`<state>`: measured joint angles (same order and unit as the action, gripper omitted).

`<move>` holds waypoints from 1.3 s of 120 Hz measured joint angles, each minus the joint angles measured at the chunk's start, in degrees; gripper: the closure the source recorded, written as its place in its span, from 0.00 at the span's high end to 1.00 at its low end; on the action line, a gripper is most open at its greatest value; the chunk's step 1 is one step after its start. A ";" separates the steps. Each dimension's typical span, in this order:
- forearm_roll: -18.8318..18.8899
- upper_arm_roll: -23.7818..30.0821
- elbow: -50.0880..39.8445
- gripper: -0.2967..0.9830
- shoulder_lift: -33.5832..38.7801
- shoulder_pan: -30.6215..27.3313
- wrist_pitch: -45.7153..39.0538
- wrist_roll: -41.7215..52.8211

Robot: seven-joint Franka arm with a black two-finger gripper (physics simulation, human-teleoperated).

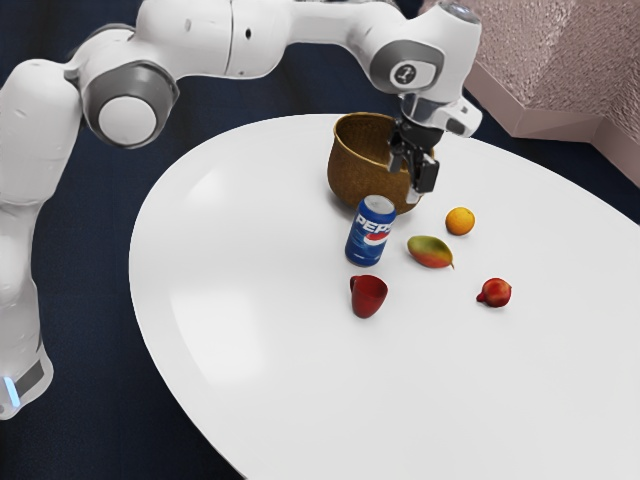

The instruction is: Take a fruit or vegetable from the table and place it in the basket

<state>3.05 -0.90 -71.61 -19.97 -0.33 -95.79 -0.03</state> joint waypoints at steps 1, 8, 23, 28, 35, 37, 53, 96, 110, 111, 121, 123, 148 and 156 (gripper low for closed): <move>0.00 0.03 0.01 0.77 -0.17 -0.03 -0.17 0.14; -0.03 0.14 0.09 0.77 -1.23 -0.33 -1.36 1.06; -0.05 0.17 2.52 0.77 -4.49 -0.55 -3.75 3.09; -0.06 0.14 3.24 0.77 -5.20 -0.58 -4.33 3.76; -0.12 0.03 3.63 0.77 -5.78 -0.64 -4.98 4.66; -0.13 0.00 3.68 0.77 -6.00 -0.66 -5.15 4.91; -0.21 -0.10 3.86 0.77 -6.90 -1.32 -6.41 6.75; -0.64 0.19 3.82 0.77 -9.38 -1.52 -9.07 10.38; -1.21 0.13 3.82 0.77 -10.03 -2.09 -9.74 11.17; -1.24 0.13 3.82 0.77 -10.06 -2.12 -9.78 11.22; -1.72 -0.10 3.78 0.77 -10.24 -2.33 -10.07 11.70; -1.80 -0.14 3.77 0.77 -10.26 -2.35 -10.11 11.79; -2.34 0.16 3.80 0.77 -12.05 -2.38 -11.44 12.71; -2.79 0.13 3.80 0.77 -12.54 -2.52 -11.93 12.95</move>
<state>0.26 -0.77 -67.81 -32.51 -2.85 -107.72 12.92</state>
